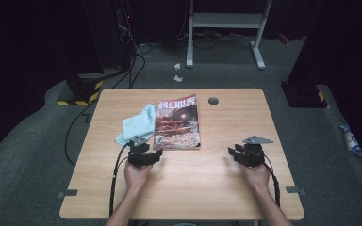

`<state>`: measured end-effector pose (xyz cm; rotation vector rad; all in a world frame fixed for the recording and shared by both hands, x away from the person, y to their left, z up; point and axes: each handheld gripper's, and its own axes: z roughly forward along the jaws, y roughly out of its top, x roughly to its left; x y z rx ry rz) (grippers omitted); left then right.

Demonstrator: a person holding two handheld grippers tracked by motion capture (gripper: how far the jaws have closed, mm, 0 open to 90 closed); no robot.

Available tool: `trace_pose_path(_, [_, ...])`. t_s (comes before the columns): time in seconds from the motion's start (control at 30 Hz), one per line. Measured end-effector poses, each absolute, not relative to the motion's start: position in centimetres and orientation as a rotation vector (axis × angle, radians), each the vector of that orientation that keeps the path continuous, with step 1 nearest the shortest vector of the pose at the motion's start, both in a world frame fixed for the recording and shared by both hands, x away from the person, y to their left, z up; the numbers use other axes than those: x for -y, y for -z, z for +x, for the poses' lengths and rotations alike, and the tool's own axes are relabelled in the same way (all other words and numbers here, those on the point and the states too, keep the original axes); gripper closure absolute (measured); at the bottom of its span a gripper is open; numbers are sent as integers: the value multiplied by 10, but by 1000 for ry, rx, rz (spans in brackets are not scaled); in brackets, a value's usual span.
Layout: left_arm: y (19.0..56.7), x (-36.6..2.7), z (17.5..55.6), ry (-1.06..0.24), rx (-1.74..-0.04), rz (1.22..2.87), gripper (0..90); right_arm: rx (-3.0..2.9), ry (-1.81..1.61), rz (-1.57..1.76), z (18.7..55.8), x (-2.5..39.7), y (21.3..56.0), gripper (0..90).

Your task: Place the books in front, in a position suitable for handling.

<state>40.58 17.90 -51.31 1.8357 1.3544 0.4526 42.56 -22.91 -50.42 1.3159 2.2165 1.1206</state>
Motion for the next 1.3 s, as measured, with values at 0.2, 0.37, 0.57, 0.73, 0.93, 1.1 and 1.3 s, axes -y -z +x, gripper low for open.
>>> trace_pose_path(0.2, [510,-173,419,-461,-1372,1833,374,-2303,-1066,1249,439,188,500,642])
trace_pose_path(0.37, [509,-169,429,-476,-1403,1866,368,-2346,-1072,1246,450,165,499,657])
trace_pose_path(0.57, [515,-171,437,-484,-1445,1846,382,-2347,-1095,1293,463,149,499,668])
trace_pose_path(0.73, [519,-168,439,-511,-1430,1883,394,-2363,-1079,1312,472,134,500,635])
trace_pose_path(0.93, [520,-166,439,-513,-1413,1880,415,-2317,-1146,1341,478,126,504,618])
trace_pose_path(1.1, [521,-163,440,-498,-1413,1874,426,-2346,-1103,1376,485,118,507,614])
trace_pose_path(1.3, [517,-160,445,-489,-1423,1918,417,-2403,-1052,1391,487,112,509,626])
